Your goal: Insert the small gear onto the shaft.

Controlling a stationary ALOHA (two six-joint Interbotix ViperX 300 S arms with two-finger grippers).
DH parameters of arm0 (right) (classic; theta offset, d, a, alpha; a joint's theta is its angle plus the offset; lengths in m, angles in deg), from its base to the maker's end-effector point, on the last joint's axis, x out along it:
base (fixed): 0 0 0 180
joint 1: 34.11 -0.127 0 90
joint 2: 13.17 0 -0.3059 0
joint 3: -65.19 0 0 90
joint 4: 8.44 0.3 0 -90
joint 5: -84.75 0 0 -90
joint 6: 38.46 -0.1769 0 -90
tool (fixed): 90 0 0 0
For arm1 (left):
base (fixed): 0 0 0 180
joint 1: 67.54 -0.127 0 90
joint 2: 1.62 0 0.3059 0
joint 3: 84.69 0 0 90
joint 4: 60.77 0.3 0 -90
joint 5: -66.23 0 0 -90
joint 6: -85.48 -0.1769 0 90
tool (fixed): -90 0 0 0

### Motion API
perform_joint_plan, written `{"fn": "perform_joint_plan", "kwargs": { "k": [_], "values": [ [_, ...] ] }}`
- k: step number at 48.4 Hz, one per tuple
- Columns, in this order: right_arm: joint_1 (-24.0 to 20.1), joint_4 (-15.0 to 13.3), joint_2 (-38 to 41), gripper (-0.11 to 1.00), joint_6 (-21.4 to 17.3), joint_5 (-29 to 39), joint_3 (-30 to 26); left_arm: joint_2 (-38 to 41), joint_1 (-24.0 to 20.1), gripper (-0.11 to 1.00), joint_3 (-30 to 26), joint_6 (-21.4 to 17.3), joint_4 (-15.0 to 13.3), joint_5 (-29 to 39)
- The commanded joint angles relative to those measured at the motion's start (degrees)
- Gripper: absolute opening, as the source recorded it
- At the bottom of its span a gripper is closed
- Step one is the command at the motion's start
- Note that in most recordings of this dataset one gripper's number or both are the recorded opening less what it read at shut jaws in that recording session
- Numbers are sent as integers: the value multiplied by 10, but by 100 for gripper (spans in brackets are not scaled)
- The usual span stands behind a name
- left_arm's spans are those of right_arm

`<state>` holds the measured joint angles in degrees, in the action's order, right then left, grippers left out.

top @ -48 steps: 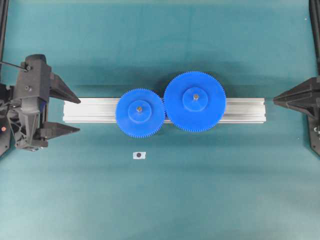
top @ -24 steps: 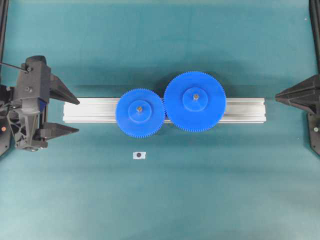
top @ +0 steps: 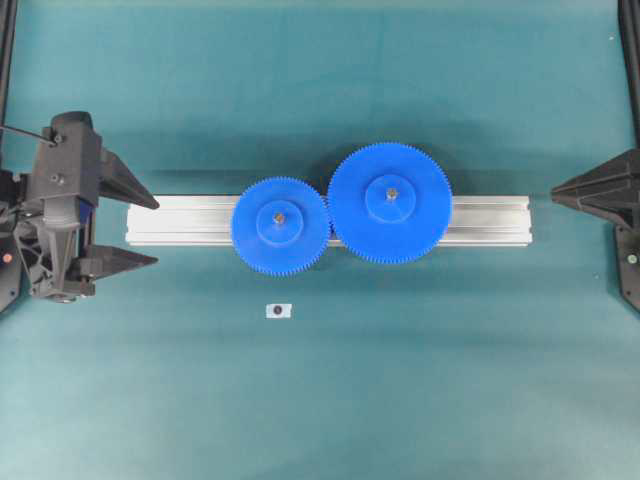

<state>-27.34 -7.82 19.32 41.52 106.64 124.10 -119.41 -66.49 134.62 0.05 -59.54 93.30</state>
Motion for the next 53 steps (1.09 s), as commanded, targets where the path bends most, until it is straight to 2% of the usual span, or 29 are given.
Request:
{"fn": "perform_joint_plan", "kwargs": {
  "k": [1, 53],
  "values": [
    [2, 0, 4, 6, -4, -3, -10, -2, 2, 81, -6, 0, 1, -4],
    [2, 0, -5, 6, -4, -2, -7, -2, 3, 80, -6, 1, 1, -4]
  ]
}}
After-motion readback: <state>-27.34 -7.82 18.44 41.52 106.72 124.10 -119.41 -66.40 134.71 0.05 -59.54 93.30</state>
